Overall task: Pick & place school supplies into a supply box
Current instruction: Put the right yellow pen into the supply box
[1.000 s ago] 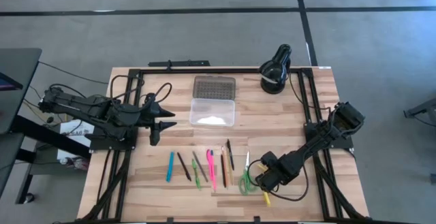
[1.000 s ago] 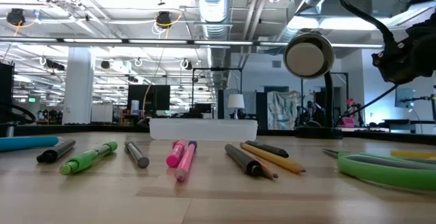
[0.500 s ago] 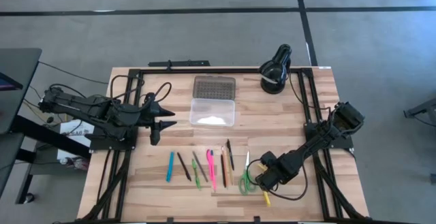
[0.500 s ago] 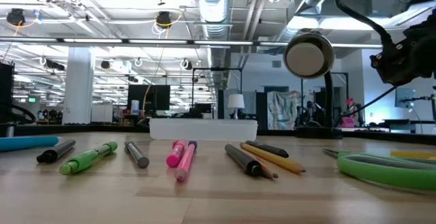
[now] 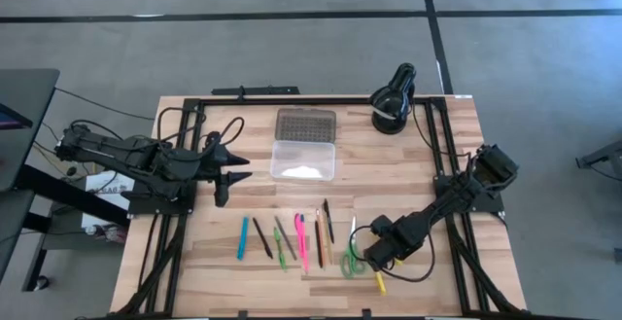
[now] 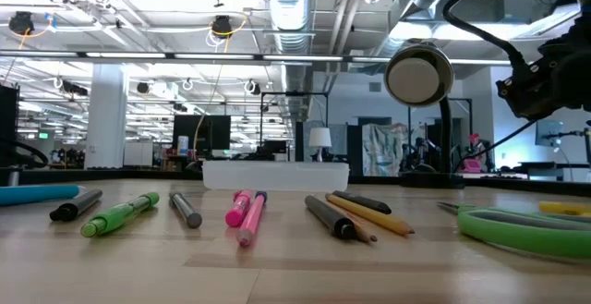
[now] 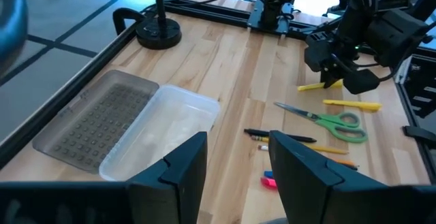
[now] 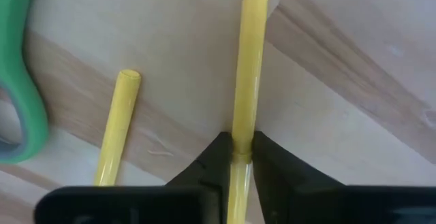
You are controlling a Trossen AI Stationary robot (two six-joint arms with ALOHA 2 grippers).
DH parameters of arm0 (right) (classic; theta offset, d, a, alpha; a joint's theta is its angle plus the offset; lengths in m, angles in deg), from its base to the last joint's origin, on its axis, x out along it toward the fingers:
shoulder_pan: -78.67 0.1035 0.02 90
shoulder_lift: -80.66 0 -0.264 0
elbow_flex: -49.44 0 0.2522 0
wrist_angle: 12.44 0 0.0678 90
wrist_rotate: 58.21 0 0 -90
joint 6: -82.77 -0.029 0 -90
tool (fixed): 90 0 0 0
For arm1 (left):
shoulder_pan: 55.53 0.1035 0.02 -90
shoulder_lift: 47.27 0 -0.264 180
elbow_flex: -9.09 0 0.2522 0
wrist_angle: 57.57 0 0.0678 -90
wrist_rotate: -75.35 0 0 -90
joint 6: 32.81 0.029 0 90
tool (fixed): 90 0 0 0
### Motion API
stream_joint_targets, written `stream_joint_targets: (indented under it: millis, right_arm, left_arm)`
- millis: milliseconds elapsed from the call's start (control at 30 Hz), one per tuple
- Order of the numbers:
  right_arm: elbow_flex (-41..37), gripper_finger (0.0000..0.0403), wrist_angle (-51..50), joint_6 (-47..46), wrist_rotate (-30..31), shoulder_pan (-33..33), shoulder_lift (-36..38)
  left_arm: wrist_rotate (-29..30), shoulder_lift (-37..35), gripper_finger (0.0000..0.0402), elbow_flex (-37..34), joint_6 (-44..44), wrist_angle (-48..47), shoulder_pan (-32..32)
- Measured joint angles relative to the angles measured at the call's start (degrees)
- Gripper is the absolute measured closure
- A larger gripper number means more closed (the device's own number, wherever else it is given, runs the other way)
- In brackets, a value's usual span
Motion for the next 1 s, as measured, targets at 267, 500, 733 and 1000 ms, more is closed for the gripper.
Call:
stream_joint_targets:
  millis: [267, 500, 733, 1000]
  right_arm:
    - [0.0, 0.0380, -0.7, 3.6, -0.3, -1.6, 0.0]
    - [0.0, 0.0381, -0.9, 4.8, -0.4, -2.2, 0.0]
    - [0.0, 0.0381, -0.9, 4.7, 0.0, -2.2, 0.3]
    - [0.7, 0.0385, -3.0, 5.6, 1.5, -2.3, 0.2]
  left_arm:
    - [0.4, 0.0, 0.0249, 0.0, 0.5, 0.0, 0.0]
    - [0.4, 0.0, 0.0249, 0.0, 0.4, 0.0, 0.0]
    - [0.4, 0.0, 0.0249, 0.0, 0.3, 0.0, 0.0]
    - [0.5, 0.0, 0.0249, 0.0, 0.0, 0.0, 0.0]
